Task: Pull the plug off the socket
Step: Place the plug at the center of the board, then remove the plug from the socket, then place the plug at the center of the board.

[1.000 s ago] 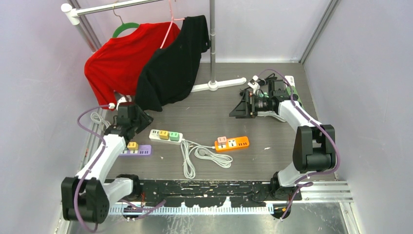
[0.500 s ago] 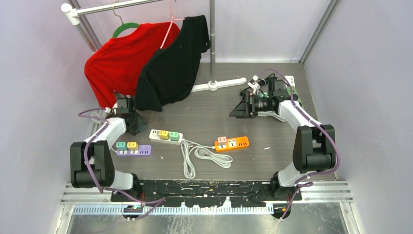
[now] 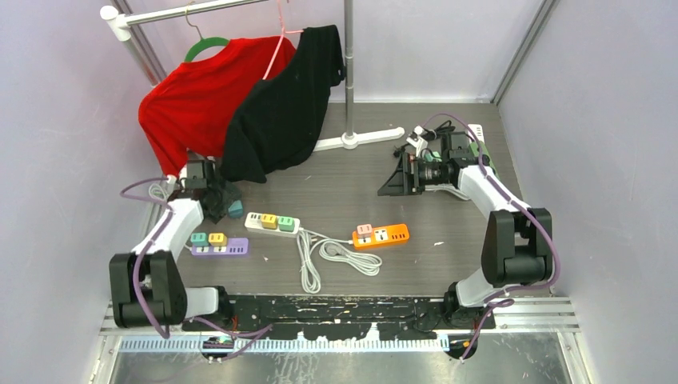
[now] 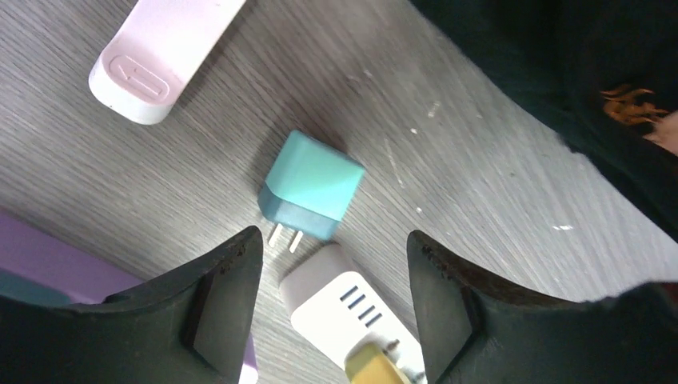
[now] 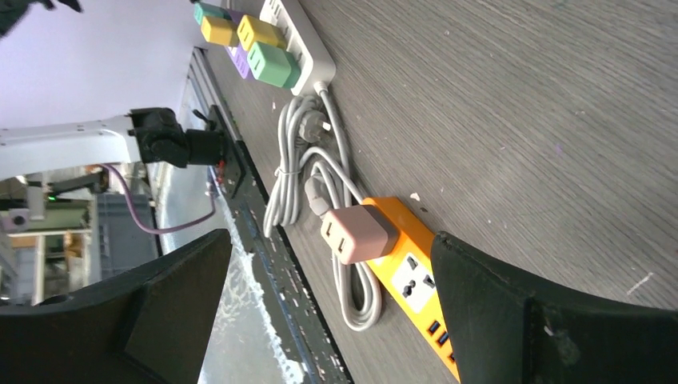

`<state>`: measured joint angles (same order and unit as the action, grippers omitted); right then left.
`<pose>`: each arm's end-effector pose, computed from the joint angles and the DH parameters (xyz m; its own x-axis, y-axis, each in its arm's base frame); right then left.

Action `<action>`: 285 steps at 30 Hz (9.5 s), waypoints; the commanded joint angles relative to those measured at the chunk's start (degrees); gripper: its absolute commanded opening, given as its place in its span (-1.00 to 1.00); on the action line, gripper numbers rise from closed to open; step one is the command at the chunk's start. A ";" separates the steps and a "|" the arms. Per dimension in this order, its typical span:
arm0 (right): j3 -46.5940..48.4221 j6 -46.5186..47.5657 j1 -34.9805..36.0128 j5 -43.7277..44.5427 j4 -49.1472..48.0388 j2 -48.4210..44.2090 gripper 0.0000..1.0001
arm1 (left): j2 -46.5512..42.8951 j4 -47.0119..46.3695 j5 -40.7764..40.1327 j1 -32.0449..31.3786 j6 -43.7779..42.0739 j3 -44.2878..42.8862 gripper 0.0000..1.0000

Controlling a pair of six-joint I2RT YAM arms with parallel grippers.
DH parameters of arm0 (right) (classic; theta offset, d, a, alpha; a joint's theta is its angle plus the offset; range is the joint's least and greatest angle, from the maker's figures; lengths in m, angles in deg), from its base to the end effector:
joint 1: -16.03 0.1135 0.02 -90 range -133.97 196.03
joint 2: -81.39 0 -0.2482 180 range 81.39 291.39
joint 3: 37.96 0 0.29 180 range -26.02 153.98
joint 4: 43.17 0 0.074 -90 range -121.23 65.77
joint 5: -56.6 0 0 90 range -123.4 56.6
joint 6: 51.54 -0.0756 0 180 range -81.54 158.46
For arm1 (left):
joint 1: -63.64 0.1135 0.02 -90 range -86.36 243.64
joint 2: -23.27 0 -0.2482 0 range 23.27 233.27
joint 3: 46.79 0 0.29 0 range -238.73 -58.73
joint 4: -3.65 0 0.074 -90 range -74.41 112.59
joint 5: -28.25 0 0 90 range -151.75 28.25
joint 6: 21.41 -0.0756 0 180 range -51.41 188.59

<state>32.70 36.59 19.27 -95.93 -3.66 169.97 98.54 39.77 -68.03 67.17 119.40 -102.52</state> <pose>0.3440 0.0867 0.1806 -0.8574 -0.0335 -0.5136 -0.4752 0.4349 0.7649 0.3132 0.0276 0.1334 -0.4256 -0.7981 -0.4265 -0.7163 0.5851 -0.3801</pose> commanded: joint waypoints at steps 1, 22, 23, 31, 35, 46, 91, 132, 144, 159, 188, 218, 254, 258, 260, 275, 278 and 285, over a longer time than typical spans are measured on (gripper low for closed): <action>0.73 11.35 0.44 2.10 3.25 -6.81 1.00 | -9.23 0.89 3.88 0.41 0.30 -0.65 0.28; -12.68 81.98 13.80 3.34 17.51 -17.09 0.77 | -37.37 -44.05 35.93 -28.76 -9.53 27.33 0.34; -13.57 78.92 14.41 4.29 13.89 -17.70 0.74 | -37.32 -45.78 33.91 -31.59 -10.53 28.66 0.34; -16.83 60.37 17.43 11.27 -5.98 -16.84 0.53 | -31.77 -46.71 14.03 -53.11 -29.11 28.07 0.39; -17.02 57.86 19.72 14.10 -9.30 -15.23 0.41 | -25.65 -47.25 5.29 -59.38 -36.86 26.39 0.46; -15.57 59.33 23.77 16.01 -8.24 -10.61 0.05 | -13.16 -66.51 5.84 -63.40 -54.19 28.18 1.00; -12.70 74.41 12.89 6.89 8.03 -11.28 -0.75 | 37.18 -90.16 35.09 -56.62 -59.28 6.01 0.39; -14.13 61.08 16.06 5.46 -0.67 -11.49 -0.98 | 39.68 -91.52 36.56 -54.11 -54.63 8.97 -0.94; -11.83 92.76 15.52 0.62 24.07 -9.32 -0.98 | 39.31 -90.43 36.69 -53.98 -54.50 8.93 -0.95; -10.19 78.94 8.49 -2.13 18.36 -11.63 -0.98 | 37.85 -88.48 35.28 -53.99 -52.39 8.53 -0.86; 2.30 12.84 0.37 -5.50 7.59 -1.87 -0.98 | -3.70 -59.25 19.66 -53.23 -23.46 14.09 1.00; 1.06 -6.70 1.06 -5.16 0.00 3.97 -0.98 | 15.69 1.23 -27.59 -68.68 -7.07 -31.39 0.94; 2.52 -3.28 1.76 -5.75 3.93 5.20 -0.97 | 32.51 2.76 -20.50 -67.05 -16.62 -46.93 -0.09; 2.48 -2.76 1.76 -5.76 4.13 5.20 -0.96 | 31.46 1.13 -18.19 -66.49 -16.29 -45.02 -0.66; 2.48 -1.73 1.77 -5.89 4.60 5.13 -0.78 | 30.54 -0.29 -17.58 -66.34 -16.18 -43.57 -0.85; 3.26 9.54 1.76 -8.18 10.38 3.44 0.33 | 13.96 -6.24 -25.55 -65.60 -15.49 -24.66 -1.00; 3.27 9.76 1.76 -8.16 10.57 3.53 0.33 | 9.62 -5.53 -28.35 -65.58 -15.51 -20.93 -1.00; 3.22 10.37 1.77 -8.23 10.82 3.71 0.33 | -1.90 0.19 -41.40 -65.05 -12.89 -12.98 -1.00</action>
<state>33.86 45.29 20.78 -102.31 6.70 175.63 102.58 38.27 -98.37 1.49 104.38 -118.26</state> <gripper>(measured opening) 0.664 0.441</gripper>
